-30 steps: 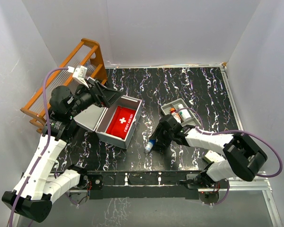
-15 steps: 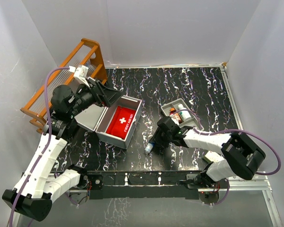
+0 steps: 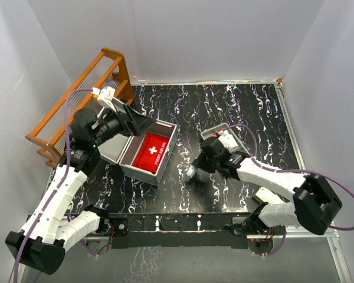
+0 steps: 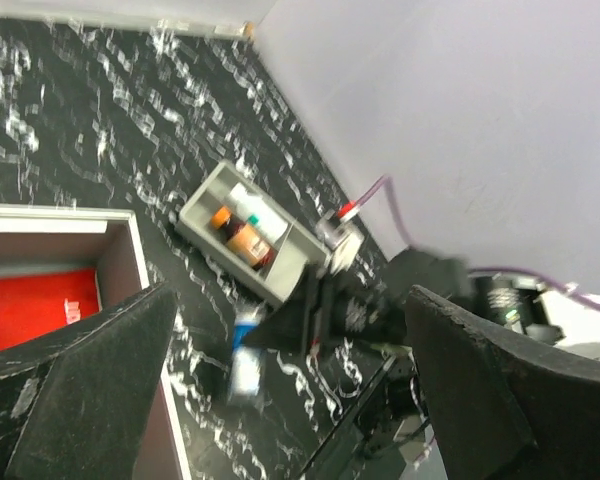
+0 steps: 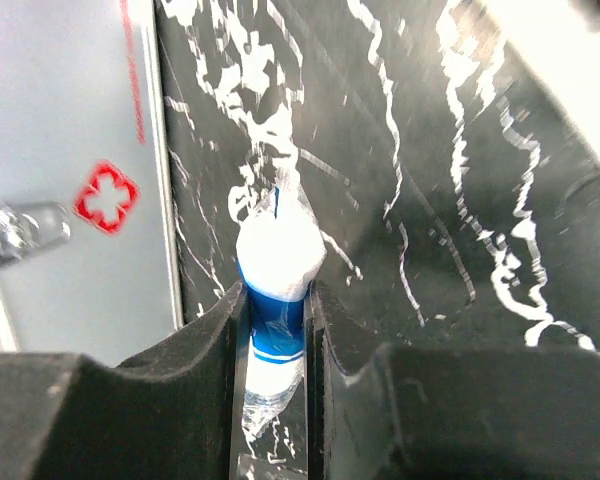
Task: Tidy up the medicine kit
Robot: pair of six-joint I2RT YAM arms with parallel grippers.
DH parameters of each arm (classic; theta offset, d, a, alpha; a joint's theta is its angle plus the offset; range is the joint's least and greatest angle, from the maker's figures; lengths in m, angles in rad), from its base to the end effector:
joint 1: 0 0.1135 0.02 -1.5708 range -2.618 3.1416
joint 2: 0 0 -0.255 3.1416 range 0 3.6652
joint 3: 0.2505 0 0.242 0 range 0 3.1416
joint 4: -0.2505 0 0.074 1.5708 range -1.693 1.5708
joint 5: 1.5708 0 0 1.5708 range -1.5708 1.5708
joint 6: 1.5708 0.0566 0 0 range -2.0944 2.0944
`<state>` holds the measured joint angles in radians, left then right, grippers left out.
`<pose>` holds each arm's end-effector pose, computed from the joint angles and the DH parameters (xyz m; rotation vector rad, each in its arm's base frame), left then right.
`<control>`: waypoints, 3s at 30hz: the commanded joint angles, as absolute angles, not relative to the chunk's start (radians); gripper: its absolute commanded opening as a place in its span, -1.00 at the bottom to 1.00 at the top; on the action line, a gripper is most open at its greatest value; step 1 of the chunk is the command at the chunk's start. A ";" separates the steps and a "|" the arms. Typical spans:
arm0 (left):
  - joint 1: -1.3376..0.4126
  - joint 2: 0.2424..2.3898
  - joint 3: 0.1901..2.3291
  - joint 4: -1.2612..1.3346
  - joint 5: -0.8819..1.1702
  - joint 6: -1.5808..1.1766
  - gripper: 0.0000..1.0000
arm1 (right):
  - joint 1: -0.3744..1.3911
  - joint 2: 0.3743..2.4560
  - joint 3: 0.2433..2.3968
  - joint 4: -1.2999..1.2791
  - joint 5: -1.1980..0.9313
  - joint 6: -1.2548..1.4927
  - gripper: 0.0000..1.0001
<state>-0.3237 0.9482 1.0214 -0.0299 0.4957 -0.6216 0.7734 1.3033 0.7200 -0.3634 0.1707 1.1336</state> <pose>0.2042 -0.0969 0.4030 0.1795 1.6344 -1.1139 0.1907 0.1728 0.1751 0.5345 2.5361 0.5532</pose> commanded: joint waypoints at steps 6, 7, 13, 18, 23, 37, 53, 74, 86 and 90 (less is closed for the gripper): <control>-0.322 0.861 0.928 -0.099 0.482 -0.549 0.90 | 0.472 1.114 0.776 -0.546 0.279 0.939 -0.67; -0.323 0.852 0.939 -0.133 0.462 -0.528 0.90 | 0.417 1.083 0.775 -0.570 0.288 0.922 -0.67; -0.322 0.813 0.907 -0.191 0.420 -0.500 0.91 | 0.279 1.028 0.740 -0.627 0.323 0.864 -0.64; -0.322 0.825 0.911 -0.181 0.420 -0.505 0.91 | 0.240 1.086 0.740 -0.634 0.305 0.884 -0.59; -0.322 0.844 0.926 -0.196 0.405 -0.465 0.91 | 0.226 1.123 0.716 -0.585 0.264 0.907 -0.52; -0.322 0.886 0.959 -0.215 0.364 -0.432 0.92 | 0.210 1.183 0.780 -0.545 0.273 0.769 -0.03; -0.322 0.959 0.950 -0.234 0.400 -0.440 0.89 | 0.210 1.436 0.991 -0.509 0.044 0.365 -0.50; -0.322 0.933 0.930 -0.222 0.405 -0.466 0.89 | 0.228 1.632 1.071 -0.548 0.061 0.283 -0.58; -0.322 0.887 0.903 -0.158 0.440 -0.467 0.80 | 0.275 1.638 1.067 -0.535 0.084 0.333 -0.70; -0.322 0.869 0.893 -0.143 0.431 -0.465 0.82 | 0.301 1.643 1.066 -0.537 0.088 0.371 -0.77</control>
<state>-0.3237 0.9077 0.8997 -0.1917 0.4091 -0.4652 0.2714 1.6428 1.0302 -0.5652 0.0708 0.3176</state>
